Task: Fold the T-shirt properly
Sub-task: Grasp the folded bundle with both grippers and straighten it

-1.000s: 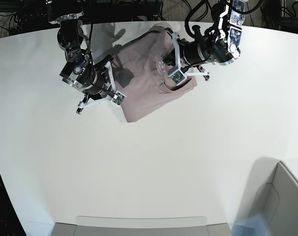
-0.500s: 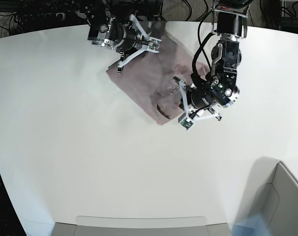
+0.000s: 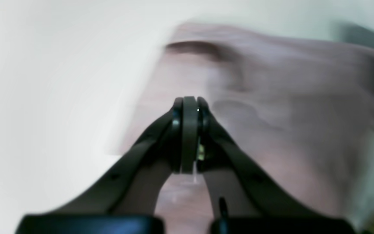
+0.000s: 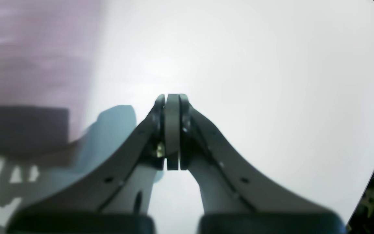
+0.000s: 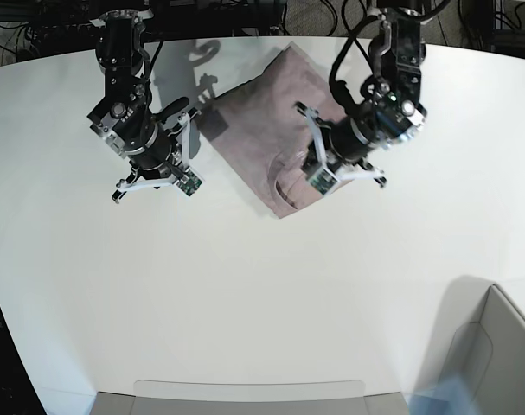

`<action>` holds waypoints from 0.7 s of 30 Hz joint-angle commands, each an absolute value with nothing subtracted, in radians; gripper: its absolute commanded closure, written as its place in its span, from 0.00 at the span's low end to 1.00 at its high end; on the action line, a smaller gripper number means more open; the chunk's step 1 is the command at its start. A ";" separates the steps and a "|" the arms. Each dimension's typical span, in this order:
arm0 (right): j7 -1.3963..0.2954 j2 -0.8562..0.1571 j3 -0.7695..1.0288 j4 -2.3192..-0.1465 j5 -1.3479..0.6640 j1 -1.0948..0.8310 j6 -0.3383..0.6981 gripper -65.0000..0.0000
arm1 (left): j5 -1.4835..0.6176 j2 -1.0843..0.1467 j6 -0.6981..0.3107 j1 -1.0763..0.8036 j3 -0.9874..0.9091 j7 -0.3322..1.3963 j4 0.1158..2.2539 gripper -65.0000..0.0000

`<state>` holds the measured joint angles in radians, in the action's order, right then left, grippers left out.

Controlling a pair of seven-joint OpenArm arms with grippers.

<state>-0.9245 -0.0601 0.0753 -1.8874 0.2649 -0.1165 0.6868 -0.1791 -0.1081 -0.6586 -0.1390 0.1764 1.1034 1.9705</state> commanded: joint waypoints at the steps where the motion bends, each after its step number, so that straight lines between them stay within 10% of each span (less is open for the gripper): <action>1: -0.912 -0.061 0.074 -1.868 0.260 -0.094 0.698 1.00 | -0.185 -0.125 -0.661 -0.173 0.205 1.095 2.005 1.00; 10: -0.911 -0.044 -0.018 -1.715 0.260 -0.068 0.698 1.00 | -0.183 -0.271 -0.650 -0.237 0.423 1.095 2.003 1.00; 21: -0.908 -0.044 -0.206 -1.802 0.259 -0.136 0.698 1.00 | -0.183 -0.272 -0.650 -0.163 0.067 1.102 1.903 1.00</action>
<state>-0.9199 -0.0463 -0.2081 -1.7821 0.2657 -0.1448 0.6868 -0.1719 -0.2710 -0.6441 -0.1608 0.0662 1.1187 1.8816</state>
